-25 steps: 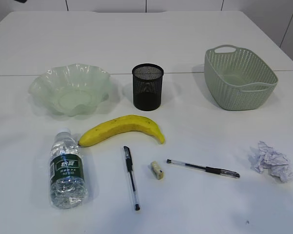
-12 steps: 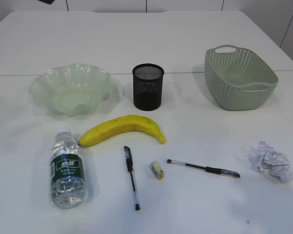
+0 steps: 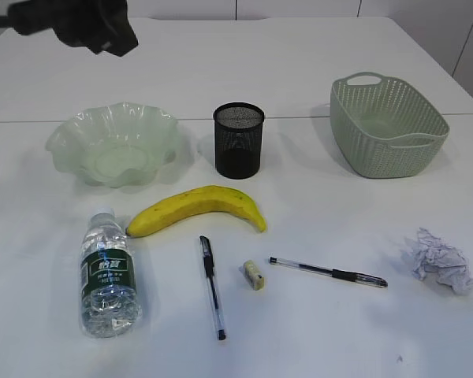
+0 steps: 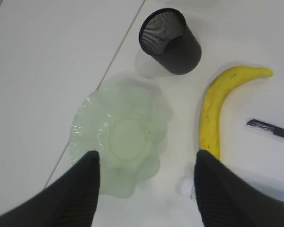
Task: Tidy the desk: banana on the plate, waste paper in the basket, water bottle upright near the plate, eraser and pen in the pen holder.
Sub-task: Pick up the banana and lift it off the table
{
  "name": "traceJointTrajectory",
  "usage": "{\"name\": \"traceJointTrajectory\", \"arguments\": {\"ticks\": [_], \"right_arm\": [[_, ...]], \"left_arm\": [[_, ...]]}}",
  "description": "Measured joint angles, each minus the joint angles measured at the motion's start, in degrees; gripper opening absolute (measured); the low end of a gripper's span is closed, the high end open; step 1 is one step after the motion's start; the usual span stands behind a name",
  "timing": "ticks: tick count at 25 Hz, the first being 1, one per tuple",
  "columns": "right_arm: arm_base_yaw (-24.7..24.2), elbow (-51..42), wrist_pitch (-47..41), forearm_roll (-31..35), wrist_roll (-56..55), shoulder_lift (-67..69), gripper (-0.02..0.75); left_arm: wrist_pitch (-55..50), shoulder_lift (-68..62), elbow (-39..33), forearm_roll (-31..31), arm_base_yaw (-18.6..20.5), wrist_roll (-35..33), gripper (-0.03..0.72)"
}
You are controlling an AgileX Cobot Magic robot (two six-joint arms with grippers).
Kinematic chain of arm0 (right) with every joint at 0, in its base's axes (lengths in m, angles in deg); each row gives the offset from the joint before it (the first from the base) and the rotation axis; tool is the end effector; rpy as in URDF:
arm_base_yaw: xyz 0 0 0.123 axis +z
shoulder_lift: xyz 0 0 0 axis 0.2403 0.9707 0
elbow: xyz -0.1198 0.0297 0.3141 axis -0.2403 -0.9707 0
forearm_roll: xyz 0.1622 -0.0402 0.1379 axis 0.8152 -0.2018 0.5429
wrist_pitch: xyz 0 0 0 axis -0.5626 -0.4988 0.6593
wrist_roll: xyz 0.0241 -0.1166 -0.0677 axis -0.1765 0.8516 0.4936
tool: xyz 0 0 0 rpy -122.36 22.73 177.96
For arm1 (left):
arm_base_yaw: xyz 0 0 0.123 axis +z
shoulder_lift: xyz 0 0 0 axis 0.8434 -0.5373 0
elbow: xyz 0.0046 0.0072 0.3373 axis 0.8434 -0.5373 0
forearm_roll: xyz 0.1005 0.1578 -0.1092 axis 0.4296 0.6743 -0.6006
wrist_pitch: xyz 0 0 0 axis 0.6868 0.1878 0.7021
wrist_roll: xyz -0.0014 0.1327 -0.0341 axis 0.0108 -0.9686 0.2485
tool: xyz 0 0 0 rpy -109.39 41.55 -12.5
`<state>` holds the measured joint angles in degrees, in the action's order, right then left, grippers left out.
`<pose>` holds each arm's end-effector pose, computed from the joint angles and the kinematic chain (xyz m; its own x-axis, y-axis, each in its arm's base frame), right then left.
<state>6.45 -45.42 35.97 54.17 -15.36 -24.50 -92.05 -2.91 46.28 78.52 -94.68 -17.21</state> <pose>0.0686 -0.0044 0.3400 -0.6228 0.1265 -0.7721 0.1321 0.9897 0.0556 0.2803 -0.1712 0.4108 -0.3155 0.7905 -0.5250 0.6719 0.5768 0.4646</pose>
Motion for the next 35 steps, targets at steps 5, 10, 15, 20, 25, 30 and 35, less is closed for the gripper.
{"name": "traceJointTrajectory", "arguments": {"ticks": [5, 10, 15, 20, 25, 30, 35], "right_arm": [[0.0, 0.0, 0.23, -0.47, 0.0, 2.28, 0.4], [0.0, 0.0, 0.73, -1.32, 0.0, 3.03, 0.4], [0.0, 0.0, 0.96, -2.01, 0.0, 3.03, 0.4], [0.0, 0.0, 0.96, -2.86, 0.0, 3.03, 0.4], [0.0, 0.0, 0.96, -2.96, 0.0, 3.03, 0.4], [0.0, 0.0, 0.96, -2.95, 0.0, 3.03, 0.4], [0.0, 0.0, 0.96, -2.95, 0.0, 3.03, 0.4]], "left_arm": [[2.26, -3.65, 0.0, 4.66, 0.0, 0.01, 0.447], [3.39, -5.42, 0.0, 6.57, 0.0, 0.01, 0.442], [5.15, -5.65, 0.0, 7.83, 0.0, 0.01, 0.436], [7.6, -5.65, 0.0, 1.86, 2.93, 0.71, 0.424], [6.93, -5.65, 0.0, -12.84, 10.32, -8.47, 0.415], [4.59, -6.17, 0.0, -24.34, 15.42, -18.37, 0.415], [1.95, -9.9, 0.41, -29.9, 15.84, -24.33, 0.414]]}}
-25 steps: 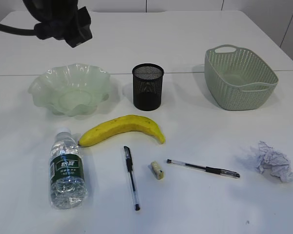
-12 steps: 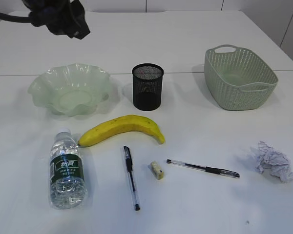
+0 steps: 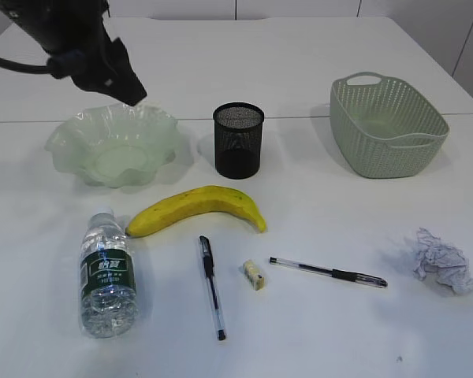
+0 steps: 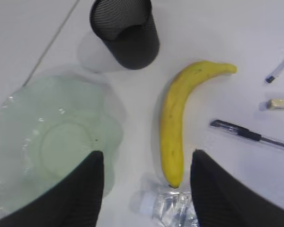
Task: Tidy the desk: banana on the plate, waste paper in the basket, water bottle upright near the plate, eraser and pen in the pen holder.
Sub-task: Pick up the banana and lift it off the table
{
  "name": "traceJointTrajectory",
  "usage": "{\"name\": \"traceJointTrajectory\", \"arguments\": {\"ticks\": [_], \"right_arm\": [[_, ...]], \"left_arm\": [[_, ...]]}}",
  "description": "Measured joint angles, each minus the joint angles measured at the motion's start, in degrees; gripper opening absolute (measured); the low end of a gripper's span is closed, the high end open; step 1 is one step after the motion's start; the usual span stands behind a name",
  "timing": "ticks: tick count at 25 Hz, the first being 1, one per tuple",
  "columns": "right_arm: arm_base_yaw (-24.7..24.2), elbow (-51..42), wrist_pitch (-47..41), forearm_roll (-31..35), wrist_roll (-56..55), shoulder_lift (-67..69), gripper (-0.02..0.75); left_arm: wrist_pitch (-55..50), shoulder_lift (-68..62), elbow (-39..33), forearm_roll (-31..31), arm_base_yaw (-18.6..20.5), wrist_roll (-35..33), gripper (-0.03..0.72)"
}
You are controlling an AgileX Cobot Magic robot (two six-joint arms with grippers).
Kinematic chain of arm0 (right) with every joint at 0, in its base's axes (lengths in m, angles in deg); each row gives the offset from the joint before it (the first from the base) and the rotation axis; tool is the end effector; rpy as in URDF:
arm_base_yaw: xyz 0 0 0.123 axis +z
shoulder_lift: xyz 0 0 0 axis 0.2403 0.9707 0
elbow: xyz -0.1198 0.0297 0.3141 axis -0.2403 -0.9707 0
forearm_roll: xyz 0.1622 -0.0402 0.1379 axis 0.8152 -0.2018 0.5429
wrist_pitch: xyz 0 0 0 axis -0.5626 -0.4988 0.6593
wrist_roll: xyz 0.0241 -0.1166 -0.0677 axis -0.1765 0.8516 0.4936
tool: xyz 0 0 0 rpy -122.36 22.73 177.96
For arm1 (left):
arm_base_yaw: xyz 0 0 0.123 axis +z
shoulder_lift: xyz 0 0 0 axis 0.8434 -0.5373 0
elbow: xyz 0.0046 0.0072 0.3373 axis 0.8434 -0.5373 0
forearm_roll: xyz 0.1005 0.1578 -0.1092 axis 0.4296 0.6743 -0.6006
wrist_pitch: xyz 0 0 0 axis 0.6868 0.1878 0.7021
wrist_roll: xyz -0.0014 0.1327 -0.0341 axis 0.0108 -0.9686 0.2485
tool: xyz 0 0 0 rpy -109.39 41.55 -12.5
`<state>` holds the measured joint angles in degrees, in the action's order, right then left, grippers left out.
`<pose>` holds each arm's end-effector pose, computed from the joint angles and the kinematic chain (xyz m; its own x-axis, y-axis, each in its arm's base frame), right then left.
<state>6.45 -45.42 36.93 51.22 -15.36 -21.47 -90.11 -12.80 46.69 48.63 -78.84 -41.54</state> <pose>0.0807 -0.0115 0.3377 -0.6540 0.0981 -0.7502 0.1429 0.9897 0.0048 0.3412 -0.1594 0.3527 -0.3904 0.7348 -0.5546 0.7993 0.5695 0.1918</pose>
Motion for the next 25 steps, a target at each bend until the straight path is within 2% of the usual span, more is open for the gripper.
{"name": "traceJointTrajectory", "arguments": {"ticks": [5, 15, 20, 25], "right_arm": [[0.0, 0.0, 0.0, 0.0, 0.0, 0.0, 0.4], [0.0, 0.0, 0.0, 0.0, 0.0, 0.0, 0.4], [0.0, 0.0, 0.0, 0.0, 0.0, 0.0, 0.4], [0.0, 0.0, 0.0, -0.14, 0.0, 0.0, 0.4]], "left_arm": [[-4.54, -6.38, 5.43, -1.11, 0.0, -1.11, 0.405], [-11.95, -18.82, 21.49, -5.61, 0.0, -2.94, 0.403], [-15.54, -25.07, 26.08, -6.94, 0.0, -5.36, 0.403], [-16.8, -29.81, 27.38, -7.07, 0.0, -7.62, 0.403]]}}
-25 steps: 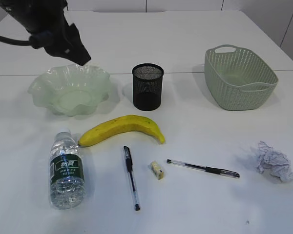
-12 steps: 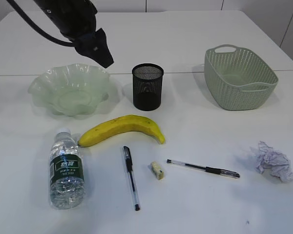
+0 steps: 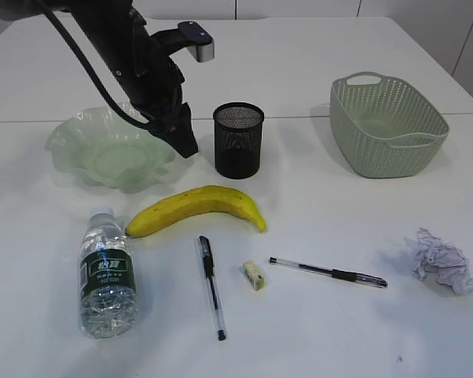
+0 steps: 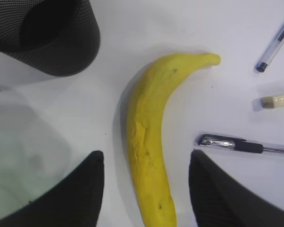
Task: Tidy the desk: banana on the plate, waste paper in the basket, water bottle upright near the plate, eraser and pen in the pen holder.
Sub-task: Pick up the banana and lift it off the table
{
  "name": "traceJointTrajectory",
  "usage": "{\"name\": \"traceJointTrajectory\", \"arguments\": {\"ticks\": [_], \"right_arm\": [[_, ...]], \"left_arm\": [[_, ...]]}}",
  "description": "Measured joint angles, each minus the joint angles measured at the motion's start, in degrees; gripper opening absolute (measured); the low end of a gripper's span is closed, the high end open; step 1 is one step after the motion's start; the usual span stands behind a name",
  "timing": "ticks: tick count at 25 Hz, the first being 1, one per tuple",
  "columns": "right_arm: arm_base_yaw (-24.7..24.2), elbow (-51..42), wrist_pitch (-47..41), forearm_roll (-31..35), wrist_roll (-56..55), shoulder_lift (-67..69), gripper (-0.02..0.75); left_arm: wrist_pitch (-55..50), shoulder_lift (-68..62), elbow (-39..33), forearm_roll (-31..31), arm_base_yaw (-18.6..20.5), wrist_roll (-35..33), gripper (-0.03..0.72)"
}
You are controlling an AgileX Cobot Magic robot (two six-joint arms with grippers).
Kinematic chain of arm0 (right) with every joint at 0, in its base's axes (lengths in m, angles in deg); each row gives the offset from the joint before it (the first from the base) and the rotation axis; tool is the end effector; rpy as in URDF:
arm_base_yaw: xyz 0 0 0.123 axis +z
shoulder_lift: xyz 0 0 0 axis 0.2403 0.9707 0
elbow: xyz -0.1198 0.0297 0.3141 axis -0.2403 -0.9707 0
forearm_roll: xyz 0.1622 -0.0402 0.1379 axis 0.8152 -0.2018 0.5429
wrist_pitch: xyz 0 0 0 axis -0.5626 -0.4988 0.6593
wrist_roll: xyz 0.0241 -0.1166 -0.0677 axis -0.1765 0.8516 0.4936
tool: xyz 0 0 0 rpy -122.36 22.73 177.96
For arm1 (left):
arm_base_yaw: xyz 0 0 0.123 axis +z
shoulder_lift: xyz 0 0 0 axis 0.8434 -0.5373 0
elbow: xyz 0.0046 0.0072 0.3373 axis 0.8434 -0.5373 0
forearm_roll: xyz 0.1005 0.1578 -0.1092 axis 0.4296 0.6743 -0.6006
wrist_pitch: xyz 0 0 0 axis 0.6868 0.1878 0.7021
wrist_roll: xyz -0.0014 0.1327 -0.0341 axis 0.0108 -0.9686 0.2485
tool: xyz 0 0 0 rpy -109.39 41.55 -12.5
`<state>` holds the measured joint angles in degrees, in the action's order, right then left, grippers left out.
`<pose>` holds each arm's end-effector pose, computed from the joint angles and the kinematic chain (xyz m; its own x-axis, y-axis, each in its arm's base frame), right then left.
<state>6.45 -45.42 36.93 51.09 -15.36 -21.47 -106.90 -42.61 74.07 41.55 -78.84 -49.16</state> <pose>0.0807 -0.0117 0.3377 -0.6541 0.0966 -0.7502 0.1432 0.9897 0.0026 0.4374 -0.2178 0.2450 -0.3849 0.8276 -0.4087 0.9144 0.4022 -0.0467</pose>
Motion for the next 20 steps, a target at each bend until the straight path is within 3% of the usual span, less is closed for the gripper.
{"name": "traceJointTrajectory", "arguments": {"ticks": [9, 20], "right_arm": [[0.0, 0.0, 0.0, -0.12, 0.0, 0.0, 0.4], [0.0, 0.0, 1.27, -0.15, 0.0, 0.0, 0.4]], "left_arm": [[0.36, -2.92, 0.03, 0.0, 0.0, -4.43, 0.402], [2.91, -5.54, 0.03, 3.69, 0.0, -5.12, 0.402]]}}
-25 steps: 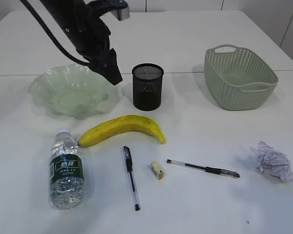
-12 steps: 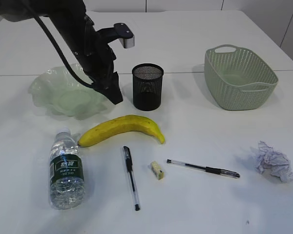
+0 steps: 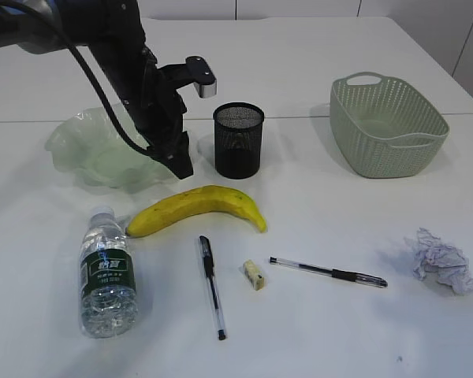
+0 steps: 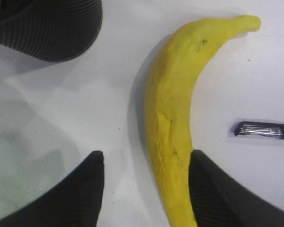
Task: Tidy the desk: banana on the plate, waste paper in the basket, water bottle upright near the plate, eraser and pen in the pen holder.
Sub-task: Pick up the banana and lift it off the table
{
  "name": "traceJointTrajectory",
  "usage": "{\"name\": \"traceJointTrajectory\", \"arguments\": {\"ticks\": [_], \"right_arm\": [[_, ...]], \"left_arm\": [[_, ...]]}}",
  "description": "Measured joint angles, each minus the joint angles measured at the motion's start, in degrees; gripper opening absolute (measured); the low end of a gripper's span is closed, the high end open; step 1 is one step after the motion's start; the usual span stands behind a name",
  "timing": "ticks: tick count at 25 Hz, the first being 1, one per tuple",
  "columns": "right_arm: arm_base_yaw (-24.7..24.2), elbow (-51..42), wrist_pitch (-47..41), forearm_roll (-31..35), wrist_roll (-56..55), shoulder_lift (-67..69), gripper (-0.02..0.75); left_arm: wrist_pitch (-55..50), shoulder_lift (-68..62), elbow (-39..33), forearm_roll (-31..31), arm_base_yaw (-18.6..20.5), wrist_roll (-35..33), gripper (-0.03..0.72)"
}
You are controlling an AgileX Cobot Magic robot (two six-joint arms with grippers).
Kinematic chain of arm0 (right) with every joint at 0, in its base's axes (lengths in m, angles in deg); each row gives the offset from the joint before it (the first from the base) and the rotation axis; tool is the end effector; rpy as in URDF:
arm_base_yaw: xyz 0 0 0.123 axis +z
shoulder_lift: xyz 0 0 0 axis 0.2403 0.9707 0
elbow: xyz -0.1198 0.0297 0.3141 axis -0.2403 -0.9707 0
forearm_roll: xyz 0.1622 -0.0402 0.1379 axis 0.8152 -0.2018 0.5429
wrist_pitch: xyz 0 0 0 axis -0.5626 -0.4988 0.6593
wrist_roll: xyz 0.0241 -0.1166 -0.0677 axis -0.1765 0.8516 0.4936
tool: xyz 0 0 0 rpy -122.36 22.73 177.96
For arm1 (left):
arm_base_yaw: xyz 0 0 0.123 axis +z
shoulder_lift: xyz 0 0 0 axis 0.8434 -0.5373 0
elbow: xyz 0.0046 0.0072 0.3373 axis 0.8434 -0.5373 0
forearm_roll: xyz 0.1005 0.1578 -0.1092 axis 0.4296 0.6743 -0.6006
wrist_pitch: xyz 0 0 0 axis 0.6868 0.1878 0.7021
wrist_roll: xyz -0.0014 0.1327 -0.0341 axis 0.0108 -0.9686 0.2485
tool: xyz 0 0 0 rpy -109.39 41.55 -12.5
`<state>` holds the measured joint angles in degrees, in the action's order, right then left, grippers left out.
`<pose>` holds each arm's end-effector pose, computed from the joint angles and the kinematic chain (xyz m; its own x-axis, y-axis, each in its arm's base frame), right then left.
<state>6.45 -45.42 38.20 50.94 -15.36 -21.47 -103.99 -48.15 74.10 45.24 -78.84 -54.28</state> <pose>0.0826 -0.0122 0.3400 -0.6377 0.0925 -0.7647 0.1433 0.9897 0.0002 0.4554 -0.2156 0.1963 -0.3150 0.8877 -0.3360 0.9428 0.3333 -0.0034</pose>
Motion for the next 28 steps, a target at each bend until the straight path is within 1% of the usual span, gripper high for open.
{"name": "traceJointTrajectory", "arguments": {"ticks": [11, 21, 28], "right_arm": [[0.0, 0.0, 0.03, 0.0, 0.1, 0.0, 0.4], [0.0, 0.0, 0.77, 0.0, 0.1, 0.0, 0.4], [0.0, 0.0, 1.71, -0.1, 0.1, 0.0, 0.4]], "left_arm": [[0.24, 0.0, 0.0, -4.04, 0.08, -0.13, 0.402], [0.13, -2.84, 0.1, -3.97, -0.03, -0.13, 0.403], [0.13, -4.86, 0.1, -2.63, -1.87, -0.13, 0.415]]}}
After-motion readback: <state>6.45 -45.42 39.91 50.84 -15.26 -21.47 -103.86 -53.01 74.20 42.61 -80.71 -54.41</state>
